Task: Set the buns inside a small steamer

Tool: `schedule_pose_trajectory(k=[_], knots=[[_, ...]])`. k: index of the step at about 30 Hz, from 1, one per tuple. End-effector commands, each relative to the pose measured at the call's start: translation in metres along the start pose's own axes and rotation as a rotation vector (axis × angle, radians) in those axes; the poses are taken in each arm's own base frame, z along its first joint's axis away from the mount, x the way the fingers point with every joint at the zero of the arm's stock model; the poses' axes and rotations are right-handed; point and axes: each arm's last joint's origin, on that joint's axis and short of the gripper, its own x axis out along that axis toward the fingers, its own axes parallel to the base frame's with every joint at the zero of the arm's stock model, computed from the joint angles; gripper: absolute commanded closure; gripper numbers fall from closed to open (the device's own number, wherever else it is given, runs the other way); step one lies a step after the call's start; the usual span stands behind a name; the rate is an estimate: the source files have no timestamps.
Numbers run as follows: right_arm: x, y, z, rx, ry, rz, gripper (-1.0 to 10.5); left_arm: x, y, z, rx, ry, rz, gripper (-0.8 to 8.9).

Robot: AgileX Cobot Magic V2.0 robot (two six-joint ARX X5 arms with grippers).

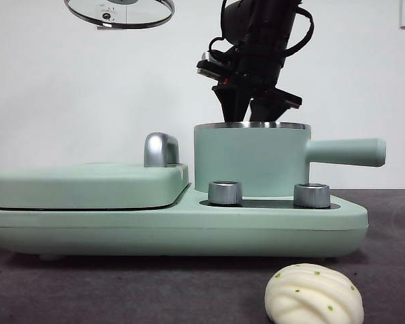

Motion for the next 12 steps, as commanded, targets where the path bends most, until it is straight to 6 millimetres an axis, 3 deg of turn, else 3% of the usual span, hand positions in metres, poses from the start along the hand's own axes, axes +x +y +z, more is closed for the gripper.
schedule_pose_trajectory(k=[1,5,12], knots=[[0.0,0.001,0.004,-0.014,-0.011,0.004,6.6,-0.009,-0.002,0.008,0.016,-0.057,0.001,7.95],[0.0,0.001,0.004,-0.013,-0.012,0.004,5.6,-0.009,-0.002,0.007,0.016,-0.056,0.001,7.95],[-0.016,0.005,0.008,-0.019,-0.044,0.006,5.5,-0.009,-0.002,0.007,0.016,-0.052,0.0,7.95]])
